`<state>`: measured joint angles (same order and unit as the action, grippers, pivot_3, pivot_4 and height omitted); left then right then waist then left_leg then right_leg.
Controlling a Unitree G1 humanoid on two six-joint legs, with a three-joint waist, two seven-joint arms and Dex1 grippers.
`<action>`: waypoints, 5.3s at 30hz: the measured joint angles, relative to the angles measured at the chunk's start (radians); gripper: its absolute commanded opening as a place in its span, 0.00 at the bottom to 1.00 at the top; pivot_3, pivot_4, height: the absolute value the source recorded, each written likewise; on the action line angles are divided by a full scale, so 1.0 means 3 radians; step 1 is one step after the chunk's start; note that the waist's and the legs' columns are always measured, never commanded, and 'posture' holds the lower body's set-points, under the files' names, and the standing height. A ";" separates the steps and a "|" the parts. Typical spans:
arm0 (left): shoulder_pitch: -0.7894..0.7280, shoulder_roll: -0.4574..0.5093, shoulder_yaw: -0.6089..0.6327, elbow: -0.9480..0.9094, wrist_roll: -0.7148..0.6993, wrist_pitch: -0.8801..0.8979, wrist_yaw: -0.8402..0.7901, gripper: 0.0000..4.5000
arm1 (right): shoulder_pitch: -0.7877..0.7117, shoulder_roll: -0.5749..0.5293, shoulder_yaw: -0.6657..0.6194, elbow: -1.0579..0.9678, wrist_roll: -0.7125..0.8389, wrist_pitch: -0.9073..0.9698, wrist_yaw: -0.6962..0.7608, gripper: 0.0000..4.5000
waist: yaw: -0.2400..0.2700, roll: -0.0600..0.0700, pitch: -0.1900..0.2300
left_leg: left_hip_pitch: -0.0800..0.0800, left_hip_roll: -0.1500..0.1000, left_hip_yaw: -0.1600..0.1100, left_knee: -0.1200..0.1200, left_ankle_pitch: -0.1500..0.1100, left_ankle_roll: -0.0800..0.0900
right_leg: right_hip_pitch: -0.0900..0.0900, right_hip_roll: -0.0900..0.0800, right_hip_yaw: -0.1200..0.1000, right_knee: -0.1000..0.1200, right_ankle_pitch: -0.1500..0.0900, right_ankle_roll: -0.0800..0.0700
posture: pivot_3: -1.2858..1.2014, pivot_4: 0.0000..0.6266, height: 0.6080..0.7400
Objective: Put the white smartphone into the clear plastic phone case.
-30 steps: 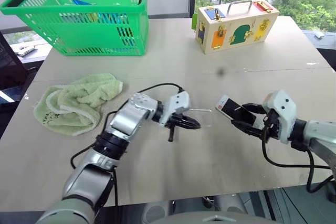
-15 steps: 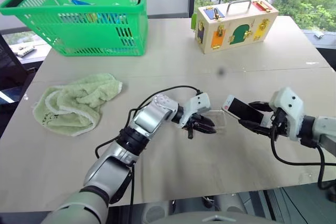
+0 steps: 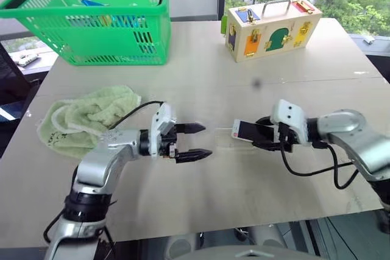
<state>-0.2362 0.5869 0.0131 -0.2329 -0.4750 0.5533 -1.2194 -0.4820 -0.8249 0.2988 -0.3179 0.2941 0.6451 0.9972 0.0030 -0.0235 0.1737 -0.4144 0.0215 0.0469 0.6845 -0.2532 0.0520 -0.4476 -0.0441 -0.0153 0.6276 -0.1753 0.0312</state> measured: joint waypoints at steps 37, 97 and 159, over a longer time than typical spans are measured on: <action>0.0441 0.0174 0.0047 -0.0050 -0.0128 -0.0533 0.0068 0.97 | -0.0460 0.0403 0.0614 0.0534 -0.0870 -0.0203 0.0377 0.61 | 0.0021 0.0001 -0.0005 | 0.0007 0.0003 0.0002 0.0001 0.0000 0.0000 | 0.0002 0.0000 -0.0004 0.0004 0.0005 -0.0007 | 0.52 0.24 1.00; 0.0499 0.0186 -0.0080 -0.0163 -0.0130 -0.0529 0.0240 0.97 | -0.0346 0.0604 0.0755 0.0630 -0.1129 -0.0586 0.0572 0.01 | 0.0023 -0.0001 -0.0091 | 0.0058 0.0016 0.0003 -0.0030 -0.0012 -0.0022 | 0.0029 -0.0114 -0.0154 -0.0021 0.0007 -0.0014 | 0.52 0.24 1.00; 0.0935 0.0317 0.0156 -0.0241 -0.0206 -0.0676 0.0390 0.02 | -0.0535 0.1348 0.0873 0.1225 -0.1107 -0.0920 0.0274 0.00 | 0.0005 0.0051 -0.0060 | 0.0060 0.0065 0.0001 -0.0043 -0.0026 -0.0060 | 0.0021 -0.0120 -0.0309 -0.0058 0.0046 -0.0052 | 0.52 0.24 1.00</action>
<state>0.0444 0.6820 0.0598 -0.3051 -0.5368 0.3505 -1.1025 -0.6427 -0.4204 0.5606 0.0496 -0.0380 0.3691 1.0795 0.0045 -0.0081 0.1557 -0.3963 0.0410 0.0471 0.6716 -0.2612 0.0340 -0.4413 -0.0801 -0.1080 0.6103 -0.1614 0.0155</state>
